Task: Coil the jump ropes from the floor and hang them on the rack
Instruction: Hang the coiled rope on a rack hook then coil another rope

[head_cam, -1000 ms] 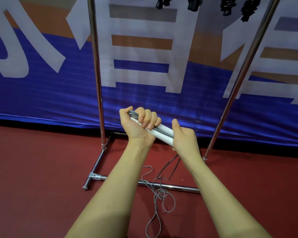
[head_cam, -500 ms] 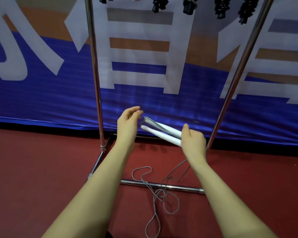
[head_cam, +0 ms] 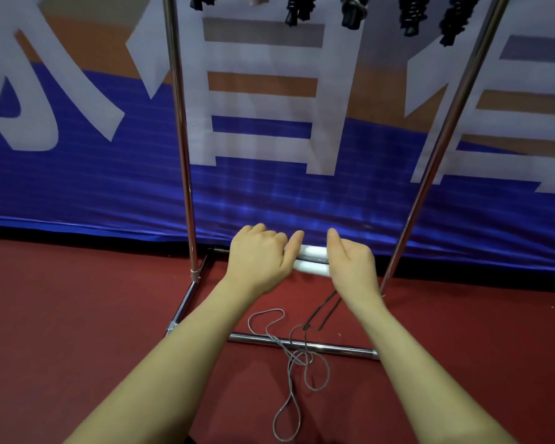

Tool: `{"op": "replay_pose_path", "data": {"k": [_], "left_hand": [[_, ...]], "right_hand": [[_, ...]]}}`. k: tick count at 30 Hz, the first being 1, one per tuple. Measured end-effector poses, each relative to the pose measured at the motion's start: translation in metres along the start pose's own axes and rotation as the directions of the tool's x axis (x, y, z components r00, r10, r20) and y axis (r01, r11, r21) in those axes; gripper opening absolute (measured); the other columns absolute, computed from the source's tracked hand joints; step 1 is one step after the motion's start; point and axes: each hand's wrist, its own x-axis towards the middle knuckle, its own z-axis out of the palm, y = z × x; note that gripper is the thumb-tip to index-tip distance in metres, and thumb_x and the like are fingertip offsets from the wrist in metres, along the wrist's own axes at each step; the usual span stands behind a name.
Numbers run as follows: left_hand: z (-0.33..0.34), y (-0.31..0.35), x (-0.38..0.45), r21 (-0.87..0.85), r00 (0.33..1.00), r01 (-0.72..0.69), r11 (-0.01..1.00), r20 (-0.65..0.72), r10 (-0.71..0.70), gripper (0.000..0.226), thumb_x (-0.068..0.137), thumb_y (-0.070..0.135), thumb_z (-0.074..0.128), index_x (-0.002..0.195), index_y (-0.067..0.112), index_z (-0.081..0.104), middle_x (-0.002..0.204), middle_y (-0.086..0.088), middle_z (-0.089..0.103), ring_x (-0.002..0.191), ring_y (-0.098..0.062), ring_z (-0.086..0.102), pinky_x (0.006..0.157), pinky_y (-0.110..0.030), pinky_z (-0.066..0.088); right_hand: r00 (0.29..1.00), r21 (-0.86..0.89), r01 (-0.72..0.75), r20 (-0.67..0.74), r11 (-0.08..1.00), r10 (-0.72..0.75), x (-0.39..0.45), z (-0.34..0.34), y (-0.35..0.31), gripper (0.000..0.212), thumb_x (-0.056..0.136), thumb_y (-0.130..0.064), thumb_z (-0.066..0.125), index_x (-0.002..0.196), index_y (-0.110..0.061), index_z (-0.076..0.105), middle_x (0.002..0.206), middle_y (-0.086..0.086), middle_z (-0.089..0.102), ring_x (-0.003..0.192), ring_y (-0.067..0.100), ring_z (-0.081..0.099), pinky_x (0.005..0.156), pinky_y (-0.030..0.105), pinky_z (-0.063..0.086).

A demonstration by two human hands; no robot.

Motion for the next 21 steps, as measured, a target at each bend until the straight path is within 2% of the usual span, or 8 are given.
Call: {"op": "replay_pose_path", "data": {"k": [3,6,9,11,13,16,18,21], "left_hand": [[-0.010,0.003,0.000,0.058,0.999,0.027,0.998,0.025,-0.029,0.057,0.088,0.034,0.037,0.035,0.014,0.038,0.030,-0.003,0.039,0.027,-0.026,0.039,0.050,-0.016,0.000],[-0.012,0.000,0.001,0.078,0.997,0.039,0.996,0.064,-0.044,0.057,0.086,0.032,0.036,0.033,0.012,0.040,0.028,-0.004,0.039,0.024,-0.026,0.038,0.053,-0.014,-0.002],[-0.015,-0.002,0.003,0.101,0.988,0.079,0.992,0.124,-0.092,0.057,0.085,0.034,0.034,0.035,0.011,0.049,0.031,-0.004,0.043,0.027,-0.026,0.043,0.051,-0.015,-0.001],[-0.021,-0.004,0.005,0.170,0.973,0.078,0.982,0.203,-0.112,0.060,0.088,0.039,0.025,0.047,0.011,0.060,0.043,-0.007,0.054,0.042,-0.029,0.054,0.045,-0.023,0.008],[-0.021,-0.011,0.006,0.194,0.961,0.096,0.976,0.238,-0.141,0.064,0.091,0.041,0.016,0.066,0.011,0.067,0.062,-0.009,0.063,0.065,-0.032,0.061,0.052,-0.030,0.021],[-0.021,-0.018,0.007,0.215,0.941,0.102,0.971,0.296,-0.164,0.058,0.101,0.038,0.023,0.078,0.009,0.068,0.078,-0.010,0.067,0.080,-0.032,0.061,0.060,-0.030,0.027],[-0.021,-0.022,0.006,0.218,0.937,0.104,0.970,0.306,-0.169,0.054,0.101,0.036,0.027,0.078,0.008,0.067,0.079,-0.011,0.066,0.082,-0.033,0.061,0.061,-0.030,0.028],[-0.021,-0.033,0.005,0.239,0.933,0.128,0.962,0.301,-0.199,0.055,0.100,0.037,0.027,0.076,0.008,0.066,0.067,-0.009,0.055,0.078,-0.034,0.060,0.060,-0.030,0.029]], "right_hand": [[1.000,0.066,0.008,0.019,0.998,-0.010,0.000,0.001,0.001,0.054,0.099,-0.025,0.046,0.050,-0.022,0.022,0.038,-0.009,0.024,0.044,0.008,0.024,0.049,0.028,0.017],[0.998,0.096,0.024,0.049,0.995,-0.029,0.003,0.001,0.001,0.052,0.098,-0.027,0.048,0.053,-0.022,0.022,0.042,-0.008,0.021,0.046,0.008,0.022,0.048,0.026,0.017],[0.994,0.061,0.058,0.093,0.996,-0.063,0.003,0.001,0.000,0.049,0.097,-0.031,0.050,0.054,-0.019,0.028,0.049,-0.008,0.024,0.047,0.007,0.026,0.049,0.023,0.023],[0.989,0.094,0.006,0.143,0.996,-0.020,0.005,0.001,0.002,0.041,0.097,-0.030,0.049,0.059,-0.020,0.039,0.050,-0.010,0.034,0.048,0.005,0.033,0.052,0.019,0.027],[0.969,0.126,-0.054,0.244,0.991,0.021,0.007,0.000,0.004,0.026,0.097,-0.024,0.050,0.070,-0.024,0.049,0.055,-0.013,0.045,0.053,0.003,0.039,0.058,0.021,0.033],[0.937,0.058,-0.020,0.350,0.998,-0.001,0.008,-0.002,0.011,0.018,0.093,-0.016,0.055,0.080,-0.029,0.053,0.068,-0.009,0.055,0.063,0.009,0.048,0.067,0.027,0.039],[0.940,0.063,0.022,0.339,0.998,-0.042,0.006,-0.003,0.014,0.022,0.090,-0.014,0.060,0.086,-0.034,0.055,0.075,-0.011,0.057,0.069,0.008,0.052,0.072,0.025,0.042],[0.945,0.129,0.089,0.302,0.988,-0.124,0.006,-0.008,0.016,0.030,0.086,-0.004,0.064,0.095,-0.032,0.058,0.082,-0.007,0.055,0.070,0.008,0.052,0.074,0.021,0.042]]}}
